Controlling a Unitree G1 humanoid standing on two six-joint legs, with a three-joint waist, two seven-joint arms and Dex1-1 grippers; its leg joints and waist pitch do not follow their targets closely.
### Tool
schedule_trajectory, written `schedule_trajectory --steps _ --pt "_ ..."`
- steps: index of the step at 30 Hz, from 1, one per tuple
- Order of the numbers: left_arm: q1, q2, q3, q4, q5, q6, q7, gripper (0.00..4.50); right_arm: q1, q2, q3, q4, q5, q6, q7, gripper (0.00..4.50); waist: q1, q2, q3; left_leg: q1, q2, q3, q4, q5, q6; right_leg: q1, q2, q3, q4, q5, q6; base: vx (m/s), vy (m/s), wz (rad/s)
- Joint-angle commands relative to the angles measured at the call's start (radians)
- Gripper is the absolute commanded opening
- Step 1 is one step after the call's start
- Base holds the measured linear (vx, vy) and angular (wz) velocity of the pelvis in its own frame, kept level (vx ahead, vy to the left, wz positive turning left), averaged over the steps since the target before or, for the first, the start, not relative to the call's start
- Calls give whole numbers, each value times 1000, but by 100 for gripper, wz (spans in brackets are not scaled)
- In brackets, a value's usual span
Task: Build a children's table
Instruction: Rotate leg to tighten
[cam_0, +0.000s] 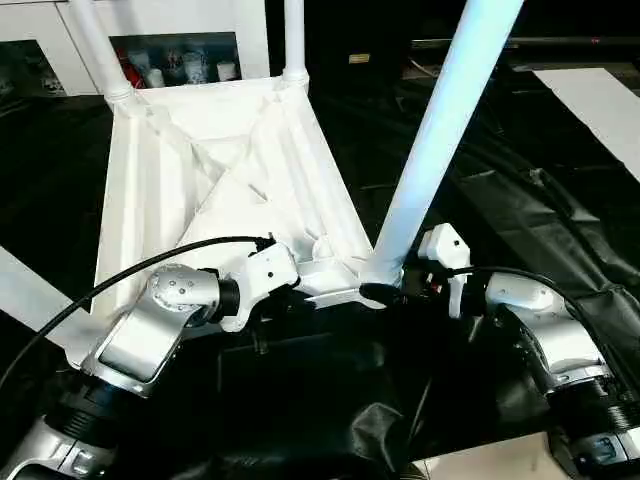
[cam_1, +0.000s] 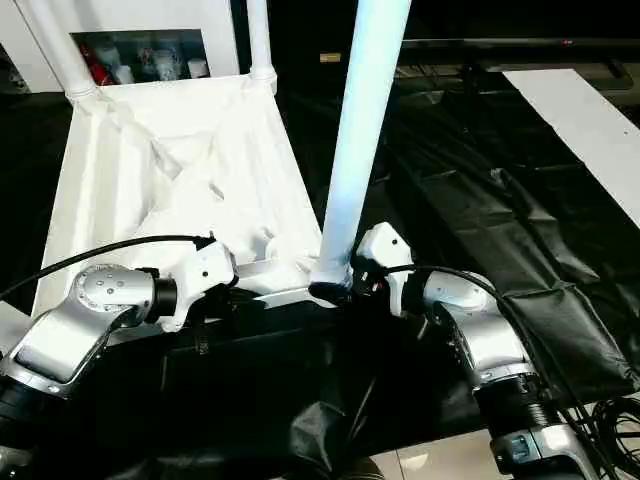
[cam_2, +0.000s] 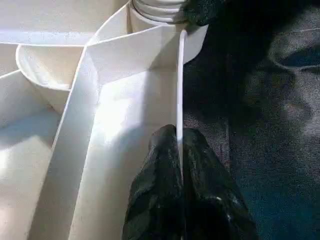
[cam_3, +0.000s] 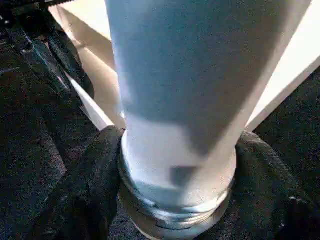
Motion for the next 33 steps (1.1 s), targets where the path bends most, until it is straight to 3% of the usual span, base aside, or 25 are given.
schedule_trajectory --steps 1,3,4,7,9,11,12,17,19,21,22,24,28,30,32,33 --pt "43 -20 -41 35 -19 19 -10 0 9 22 -16 26 -15 -10 -60 272 0 -12 -60 9 25 -7 -42 -75 114 51 -55 34 -53 -31 -257 0 0 0" --pt "35 -59 -29 71 -13 23 38 0 7 61 -43 58 -27 -12 -157 272 -3 -11 -56 8 24 -6 -43 -92 101 47 -55 34 -57 -67 -253 0 0 0" --pt "29 -90 -22 99 -11 25 71 0 6 93 -63 79 -32 -9 -228 272 -6 -13 -52 10 23 -6 -46 -124 81 43 -55 34 -66 -128 -244 0 0 0" --pt "-2 -198 -8 194 2 34 182 0 11 204 -121 134 -36 3 -450 272 -10 -10 -45 15 24 -11 -51 -199 24 34 -58 37 -79 -284 -206 0 0 0" --pt "-21 -236 -9 239 17 37 229 0 12 241 -131 153 -45 4 -528 272 -10 -12 -43 18 23 -13 -54 -248 16 29 -59 37 -88 -364 -173 0 0 0" --pt "-51 -279 -15 312 51 45 301 0 14 286 -126 175 -80 0 -631 272 -11 -8 -38 21 23 -15 -60 -279 6 18 -58 38 -96 -413 -142 0 0 0" --pt "-69 -299 -17 352 68 42 338 0 12 309 -118 182 -101 6 -681 272 -9 -11 -33 27 20 -20 -62 -328 -7 12 -59 37 -106 -502 -106 0 0 0" --pt "-103 -329 -22 415 96 54 377 0 4 368 -84 175 -135 8 -728 272 -7 -9 -27 35 18 -31 -71 -416 -20 2 -64 33 -126 -638 -34 0 0 0" --pt "-104 -319 -44 424 117 56 358 0 8 372 -68 163 -140 -9 -697 272 -8 -3 -34 28 23 -36 -82 -400 -18 12 -65 31 -124 -565 -39 0 0 0" --pt "-91 -294 -80 420 140 64 326 0 14 359 -63 139 -140 -38 -670 272 -7 0 -36 25 25 -32 -86 -380 -15 16 -61 31 -116 -456 -69 0 0 0" --pt "-90 -292 -81 419 141 65 324 0 15 358 -65 136 -138 -40 -668 272 -7 0 -36 25 25 -32 -86 -380 -15 16 -61 31 -116 -456 -69 0 0 0" --pt "-85 -275 -95 417 149 62 300 0 19 346 -80 103 -107 -52 -636 342 -4 -2 -37 28 26 -27 -84 -381 -9 14 -61 36 -113 -408 -89 0 0 0" --pt "-80 -250 -97 398 136 49 256 0 22 304 -83 52 -72 -34 -565 362 -1 -3 -43 17 28 -26 -83 -309 12 30 -63 37 -103 -326 -113 0 0 0" --pt "-70 -210 -104 362 130 26 203 0 23 235 -74 4 -52 2 -469 389 -2 -2 -46 14 28 -20 -77 -267 27 30 -60 35 -100 -277 -143 0 0 0" --pt "-58 -159 -121 318 124 -36 131 0 34 148 -51 -40 -36 28 -339 409 2 -2 -46 7 29 -21 -75 -239 41 40 -61 33 -98 -255 -150 0 0 0" --pt "-52 -139 -127 297 115 -52 98 0 42 113 -39 -55 -29 30 -279 409 3 0 -45 10 30 -19 -73 -241 46 36 -62 34 -98 -251 -153 0 0 0"
